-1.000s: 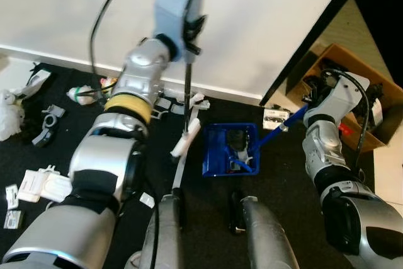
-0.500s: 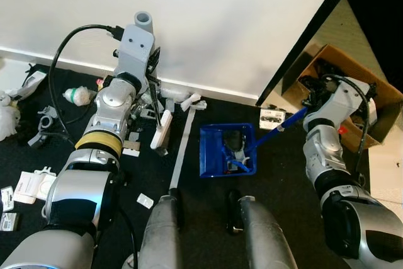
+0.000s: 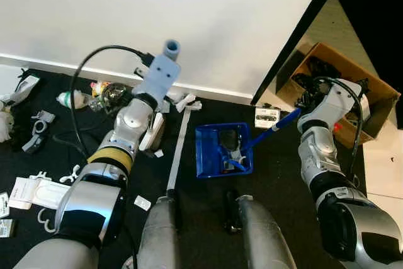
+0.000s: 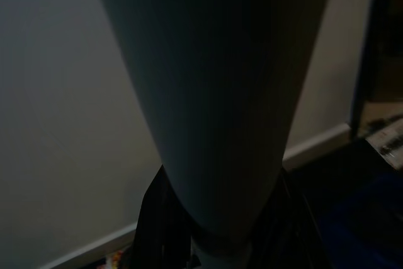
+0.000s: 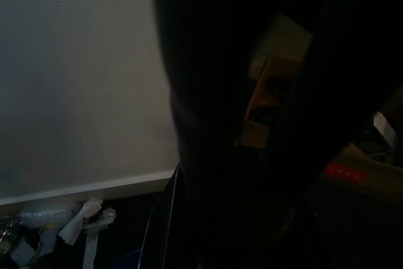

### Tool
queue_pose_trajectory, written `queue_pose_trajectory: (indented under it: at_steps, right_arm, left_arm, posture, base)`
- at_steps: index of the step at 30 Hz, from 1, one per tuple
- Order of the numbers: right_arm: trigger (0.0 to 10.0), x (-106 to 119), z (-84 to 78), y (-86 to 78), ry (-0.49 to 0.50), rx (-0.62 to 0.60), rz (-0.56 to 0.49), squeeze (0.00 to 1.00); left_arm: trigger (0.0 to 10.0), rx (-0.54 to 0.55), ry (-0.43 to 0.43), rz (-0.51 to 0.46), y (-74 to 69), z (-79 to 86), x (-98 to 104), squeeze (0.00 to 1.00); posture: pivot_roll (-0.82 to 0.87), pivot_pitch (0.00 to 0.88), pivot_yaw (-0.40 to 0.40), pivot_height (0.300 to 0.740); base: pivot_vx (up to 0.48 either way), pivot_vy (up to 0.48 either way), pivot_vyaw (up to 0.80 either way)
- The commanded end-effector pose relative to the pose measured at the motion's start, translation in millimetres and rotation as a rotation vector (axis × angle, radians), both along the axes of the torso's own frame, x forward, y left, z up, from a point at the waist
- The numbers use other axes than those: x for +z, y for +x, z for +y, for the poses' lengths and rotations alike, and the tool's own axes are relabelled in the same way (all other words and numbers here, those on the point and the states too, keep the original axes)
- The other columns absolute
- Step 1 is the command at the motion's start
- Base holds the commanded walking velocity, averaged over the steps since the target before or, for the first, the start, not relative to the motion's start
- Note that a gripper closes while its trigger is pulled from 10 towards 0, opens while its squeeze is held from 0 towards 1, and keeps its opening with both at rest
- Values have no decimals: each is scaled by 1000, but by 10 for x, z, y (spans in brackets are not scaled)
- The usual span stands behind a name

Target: Sweep floor

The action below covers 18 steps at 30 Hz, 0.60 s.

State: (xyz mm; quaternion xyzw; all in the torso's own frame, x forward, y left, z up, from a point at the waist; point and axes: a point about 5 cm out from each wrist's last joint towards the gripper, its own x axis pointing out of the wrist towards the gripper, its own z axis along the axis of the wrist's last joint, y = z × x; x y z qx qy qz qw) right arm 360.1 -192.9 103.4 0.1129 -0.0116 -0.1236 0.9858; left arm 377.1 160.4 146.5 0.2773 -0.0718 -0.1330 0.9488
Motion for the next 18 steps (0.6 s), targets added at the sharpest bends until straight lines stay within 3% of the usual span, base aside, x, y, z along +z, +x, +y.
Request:
queue_pose_trajectory:
  at_steps: [1, 2, 5, 6, 8, 9, 10, 13, 15, 18]
  right_arm:
    - [10000, -353, 32, -162, 30, 13, 149, 0]
    - [10000, -353, 32, -162, 30, 13, 149, 0]
    - [10000, -374, 29, -171, 37, 8, 163, 0]
    - [10000, -374, 29, -171, 37, 8, 163, 0]
    - [10000, -375, 24, -171, 37, 7, 166, 0]
    - [10000, -375, 24, -171, 37, 7, 166, 0]
    - [10000, -375, 25, -170, 37, 8, 167, 0]
    - [10000, -376, 26, -168, 37, 9, 169, 0]
    - [10000, -380, 38, -168, 39, 12, 172, 0]
    - [10000, -384, 53, -169, 44, 13, 172, 0]
  left_arm:
    - [10000, -1, 24, 143, -115, -65, -365, 0]
    - [10000, -1, 24, 143, -115, -65, -365, 0]
    - [10000, -35, -226, 185, -110, -470, -363, 0]
    - [10000, -35, -226, 185, -110, -470, -363, 0]
    - [10000, -60, -354, 171, -68, -745, -226, 0]
    - [10000, -60, -354, 171, -68, -745, -226, 0]
    - [10000, -76, -406, 157, -36, -885, -118, 0]
    - [10000, -86, -451, 145, -9, -992, -19, 0]
    - [10000, -106, -551, 119, 59, -1200, 245, 0]
    - [10000, -123, -626, 82, 112, -1333, 511, 0]
  posture:
    - [-19, 356, -29, 740]
    - [-19, 356, -29, 740]
    - [-23, 354, -30, 740]
    - [-23, 354, -30, 740]
    - [-20, 354, -33, 740]
    - [-20, 354, -33, 740]
    - [-17, 355, -33, 740]
    - [-15, 353, -32, 740]
    - [-13, 354, -30, 740]
    - [-12, 350, -26, 740]
  base:
    - [0, 0, 0]
    - [0, 0, 0]
    - [0, 0, 0]
    - [0, 0, 0]
    - [0, 0, 0]
    - [0, 0, 0]
    - [0, 0, 0]
    - [0, 0, 0]
    - [0, 0, 0]
    - [0, 0, 0]
